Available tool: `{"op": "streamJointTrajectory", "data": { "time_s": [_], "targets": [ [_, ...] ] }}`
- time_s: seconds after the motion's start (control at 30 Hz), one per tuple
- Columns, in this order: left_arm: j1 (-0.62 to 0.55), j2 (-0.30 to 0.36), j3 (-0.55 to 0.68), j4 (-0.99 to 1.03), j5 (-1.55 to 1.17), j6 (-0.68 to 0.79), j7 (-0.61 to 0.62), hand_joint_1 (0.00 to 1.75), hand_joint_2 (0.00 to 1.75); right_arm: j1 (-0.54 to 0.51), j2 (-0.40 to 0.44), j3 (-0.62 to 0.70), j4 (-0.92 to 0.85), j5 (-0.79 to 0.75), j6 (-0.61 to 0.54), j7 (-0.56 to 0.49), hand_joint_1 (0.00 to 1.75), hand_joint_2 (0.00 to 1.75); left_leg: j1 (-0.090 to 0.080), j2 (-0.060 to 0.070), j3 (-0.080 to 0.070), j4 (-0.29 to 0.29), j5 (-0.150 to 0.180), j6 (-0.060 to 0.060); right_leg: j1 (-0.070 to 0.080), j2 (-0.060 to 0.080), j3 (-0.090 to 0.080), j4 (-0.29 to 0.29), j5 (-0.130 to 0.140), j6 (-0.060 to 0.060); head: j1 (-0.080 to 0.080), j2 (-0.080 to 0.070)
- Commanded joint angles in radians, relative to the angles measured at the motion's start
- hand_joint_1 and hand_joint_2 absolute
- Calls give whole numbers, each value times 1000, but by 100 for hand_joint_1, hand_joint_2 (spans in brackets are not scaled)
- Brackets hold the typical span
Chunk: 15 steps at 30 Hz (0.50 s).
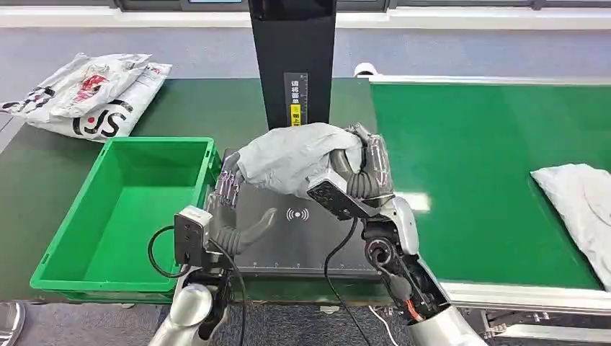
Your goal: Moved the parcel from conveyor to table for the left to box.
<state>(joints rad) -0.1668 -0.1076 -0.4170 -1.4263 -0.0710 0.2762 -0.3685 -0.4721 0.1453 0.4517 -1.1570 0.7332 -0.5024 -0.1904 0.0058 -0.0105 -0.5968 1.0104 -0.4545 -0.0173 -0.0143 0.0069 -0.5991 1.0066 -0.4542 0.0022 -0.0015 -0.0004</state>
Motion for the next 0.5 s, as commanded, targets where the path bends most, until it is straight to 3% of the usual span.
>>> {"op": "streamJointTrajectory", "data": {
  "time_s": [0.03, 0.37, 0.5],
  "targets": [
    [-49, 22, -64, 76, 7, 1, 1, 0, 175, -79, -2, 61, 133, -7, 2, -1, 175, 175, 0, 1, 2, -1, 0, 0, 0, 0, 2, -1, 0, 0, 0, 0],
    [-49, 22, -64, 76, 7, 1, 1, 0, 175, -79, -2, 61, 133, -7, 2, -1, 175, 175, 0, 1, 1, -1, 0, 0, 1, 0, 1, -1, 0, 0, 0, 0],
    [-63, 25, -75, 84, 24, 14, -2, 0, 175, -112, 17, 85, 204, -57, 58, 13, 175, 175, 0, 2, 3, -1, 0, 0, 0, 0, 3, -1, 0, 0, 0, 0]
  ]
}}
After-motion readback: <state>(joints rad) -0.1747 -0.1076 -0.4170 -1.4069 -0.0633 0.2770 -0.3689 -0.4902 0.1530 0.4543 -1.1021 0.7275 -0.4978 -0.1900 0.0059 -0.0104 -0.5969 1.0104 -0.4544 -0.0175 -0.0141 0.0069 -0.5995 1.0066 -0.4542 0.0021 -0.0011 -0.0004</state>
